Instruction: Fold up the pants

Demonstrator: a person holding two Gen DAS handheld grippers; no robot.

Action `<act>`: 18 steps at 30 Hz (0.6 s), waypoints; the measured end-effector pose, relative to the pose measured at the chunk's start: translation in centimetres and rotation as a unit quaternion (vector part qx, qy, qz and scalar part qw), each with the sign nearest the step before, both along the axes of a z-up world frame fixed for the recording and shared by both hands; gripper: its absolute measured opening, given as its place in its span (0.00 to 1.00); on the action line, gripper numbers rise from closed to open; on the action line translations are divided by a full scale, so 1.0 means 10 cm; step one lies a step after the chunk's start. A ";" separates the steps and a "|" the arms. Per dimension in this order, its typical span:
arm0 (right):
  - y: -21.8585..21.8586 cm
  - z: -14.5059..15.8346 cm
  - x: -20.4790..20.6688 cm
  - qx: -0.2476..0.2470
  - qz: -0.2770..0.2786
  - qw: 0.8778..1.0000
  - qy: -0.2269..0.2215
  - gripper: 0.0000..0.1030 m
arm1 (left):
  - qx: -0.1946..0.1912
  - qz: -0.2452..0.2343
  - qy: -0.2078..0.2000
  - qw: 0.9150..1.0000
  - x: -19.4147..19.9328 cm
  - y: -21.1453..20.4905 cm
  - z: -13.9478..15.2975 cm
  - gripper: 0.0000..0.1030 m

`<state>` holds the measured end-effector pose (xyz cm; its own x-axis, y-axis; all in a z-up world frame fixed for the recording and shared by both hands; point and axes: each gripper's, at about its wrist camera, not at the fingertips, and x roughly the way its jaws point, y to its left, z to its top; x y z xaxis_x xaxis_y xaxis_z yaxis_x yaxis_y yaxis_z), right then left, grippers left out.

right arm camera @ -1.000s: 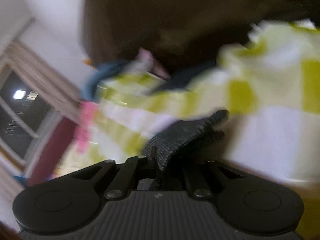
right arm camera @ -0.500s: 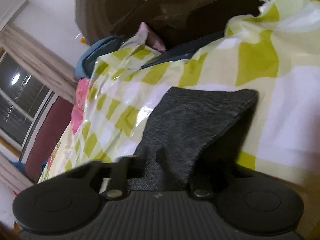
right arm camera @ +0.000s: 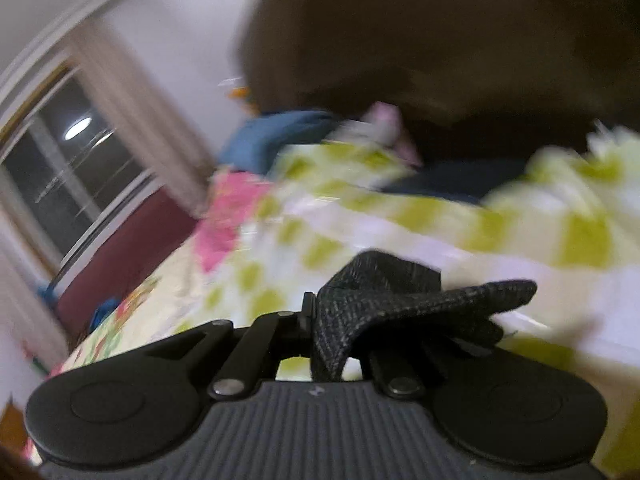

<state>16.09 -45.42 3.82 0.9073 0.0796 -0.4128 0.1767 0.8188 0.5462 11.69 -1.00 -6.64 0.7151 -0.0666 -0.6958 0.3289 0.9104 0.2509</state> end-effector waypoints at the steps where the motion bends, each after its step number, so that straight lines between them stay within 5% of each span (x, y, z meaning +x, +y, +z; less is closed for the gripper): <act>1: 0.15 0.10 0.01 -0.008 0.023 1.000 -0.007 0.05 | -0.012 0.006 -0.002 1.000 0.00 0.02 0.02 0.86; 5: 1.14 0.41 0.15 -0.067 0.149 0.986 -0.017 0.05 | -0.045 0.022 -0.014 0.999 -0.15 0.20 0.14 0.86; 9: 2.34 0.39 0.23 -0.124 0.275 0.953 -0.020 0.05 | -0.062 0.071 -0.021 0.995 -0.25 0.58 0.27 0.86; 15: 4.11 -0.02 -0.03 -0.192 0.434 0.880 -0.025 0.05 | -0.114 0.150 -0.059 0.980 -0.65 1.14 0.53 0.86; 18: 4.75 -0.27 -0.28 -0.310 0.466 0.827 -0.060 0.05 | -0.133 0.176 -0.065 0.973 -0.77 1.40 0.60 0.86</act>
